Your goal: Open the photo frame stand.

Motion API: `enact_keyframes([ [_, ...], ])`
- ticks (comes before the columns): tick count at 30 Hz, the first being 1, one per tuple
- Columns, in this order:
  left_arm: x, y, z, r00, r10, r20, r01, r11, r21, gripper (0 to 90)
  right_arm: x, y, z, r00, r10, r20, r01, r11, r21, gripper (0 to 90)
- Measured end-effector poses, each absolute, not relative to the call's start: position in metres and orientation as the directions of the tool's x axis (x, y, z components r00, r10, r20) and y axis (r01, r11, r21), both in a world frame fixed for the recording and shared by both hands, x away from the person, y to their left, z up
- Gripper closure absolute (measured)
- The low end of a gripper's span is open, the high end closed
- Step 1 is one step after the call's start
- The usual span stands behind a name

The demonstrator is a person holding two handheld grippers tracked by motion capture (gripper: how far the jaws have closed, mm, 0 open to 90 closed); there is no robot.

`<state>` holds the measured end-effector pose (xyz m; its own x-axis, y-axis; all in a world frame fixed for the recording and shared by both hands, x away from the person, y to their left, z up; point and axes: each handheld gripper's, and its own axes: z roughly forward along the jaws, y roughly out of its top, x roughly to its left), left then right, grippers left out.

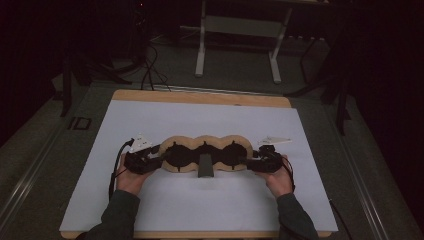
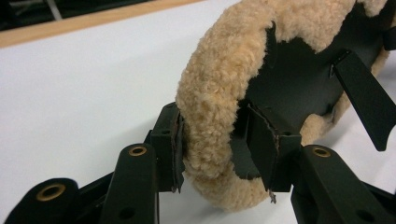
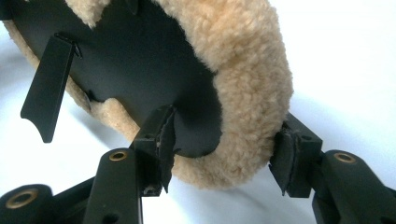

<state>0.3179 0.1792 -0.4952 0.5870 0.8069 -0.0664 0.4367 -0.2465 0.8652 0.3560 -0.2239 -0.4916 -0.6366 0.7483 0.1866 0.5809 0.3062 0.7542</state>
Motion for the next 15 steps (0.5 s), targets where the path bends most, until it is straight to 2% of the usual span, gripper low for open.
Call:
enact_keyframes([
  [7, 0.324, 0.179, -0.502, 0.575, 0.817, -0.032, 0.414, -0.257, 0.873, 57.6, 0.36, -0.218, -0.493, -0.636, 0.76, 0.135, 0.556, 0.33, 0.763, 45.4],
  [10, 0.324, 0.175, -0.503, 0.567, 0.823, 0.012, 0.401, -0.29, 0.869, 57.5, 0.361, -0.217, -0.496, -0.633, 0.762, 0.134, 0.563, 0.335, 0.756, 45.4],
  [15, 0.321, 0.172, -0.502, 0.571, 0.82, 0.028, 0.386, -0.298, 0.873, 57.6, 0.36, -0.221, -0.504, -0.632, 0.76, 0.152, 0.582, 0.336, 0.741, 45.4],
])
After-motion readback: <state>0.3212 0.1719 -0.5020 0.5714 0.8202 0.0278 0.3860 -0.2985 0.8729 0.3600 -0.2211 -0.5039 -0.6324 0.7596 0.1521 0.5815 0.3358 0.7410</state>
